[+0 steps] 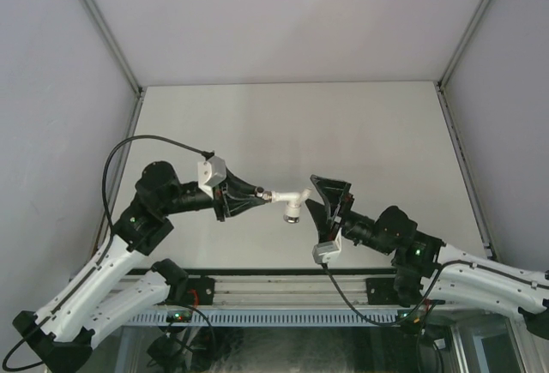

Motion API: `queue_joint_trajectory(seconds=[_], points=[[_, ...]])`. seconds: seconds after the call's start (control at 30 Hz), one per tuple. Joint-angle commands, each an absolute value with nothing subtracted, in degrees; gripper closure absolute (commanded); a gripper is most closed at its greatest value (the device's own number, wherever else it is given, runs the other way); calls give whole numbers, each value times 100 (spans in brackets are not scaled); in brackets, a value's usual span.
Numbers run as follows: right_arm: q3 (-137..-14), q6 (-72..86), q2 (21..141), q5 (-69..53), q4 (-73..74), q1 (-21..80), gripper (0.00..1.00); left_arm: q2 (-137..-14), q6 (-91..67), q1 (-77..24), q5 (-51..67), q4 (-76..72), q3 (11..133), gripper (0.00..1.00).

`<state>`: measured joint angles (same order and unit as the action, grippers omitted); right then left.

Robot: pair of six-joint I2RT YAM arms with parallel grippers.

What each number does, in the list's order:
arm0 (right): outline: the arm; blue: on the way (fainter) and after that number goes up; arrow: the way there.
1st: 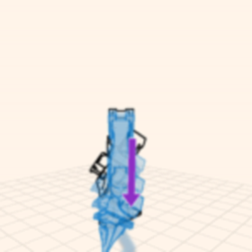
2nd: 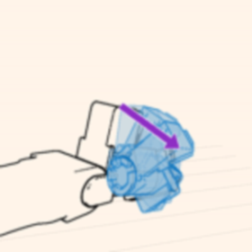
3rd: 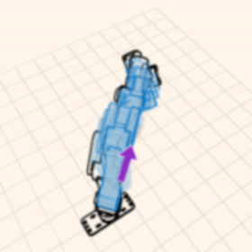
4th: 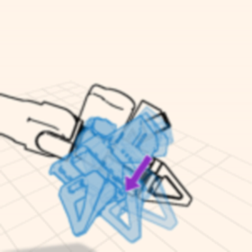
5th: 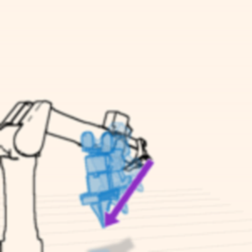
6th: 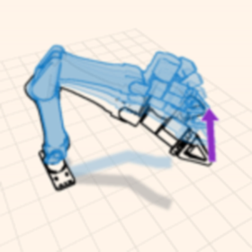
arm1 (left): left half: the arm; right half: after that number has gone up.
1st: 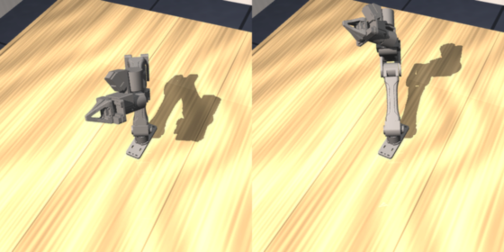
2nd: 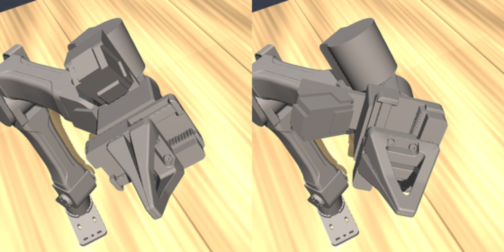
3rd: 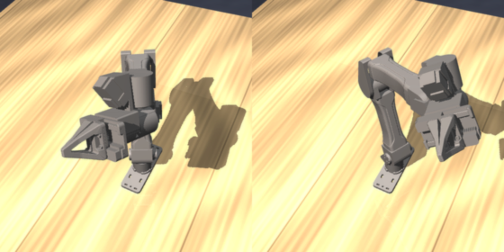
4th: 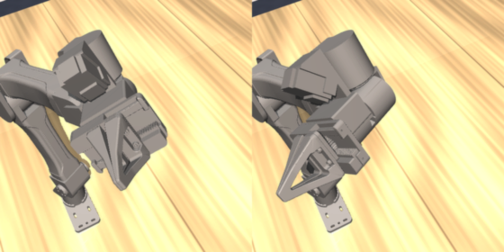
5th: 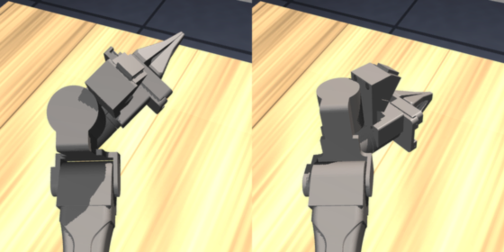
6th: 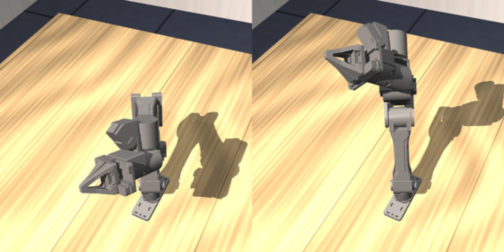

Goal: Install the water faucets

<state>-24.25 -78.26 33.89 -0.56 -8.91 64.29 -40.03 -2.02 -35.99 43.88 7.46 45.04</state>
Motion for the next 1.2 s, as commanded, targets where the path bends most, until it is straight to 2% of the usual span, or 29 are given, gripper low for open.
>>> queue_joint_trajectory(seconds=[0.0, 0.27, 0.4, 0.57, 0.8, 1.07, 1.1, 1.17], points=[[-2360, -8533, 3659, 233, -2108, 6703, 10, -4029, -465, -3586, 4289, 453, 4850, 100], [-2362, -8775, 4182, 352, -2489, 7016, 13, -4115, -732, -3586, 4071, 356, 4875, 100], [-2364, -8777, 4311, 413, -2776, 7152, 20, -4147, -888, -3586, 4144, 212, 4913, 100], [-2362, -8750, 4264, 427, -2955, 7346, 40, -4174, -976, -3585, 4077, 117, 4822, 100], [-2344, -8573, 4120, 410, -3020, 7496, 76, -4189, -997, -3578, 4022, 0, 4780, 100], [-2541, -6954, 3721, 198, -2528, 7431, 95, -4037, -648, -3578, 4071, -59, 4546, 100], [-2627, -6528, 3652, 106, -2408, 7378, 99, -4000, -557, -3577, 4115, -100, 4491, 100], [-2698, -5756, 3521, -235, -2295, 7194, 100, -3927, -417, -3580, 4196, -212, 4402, 100]])
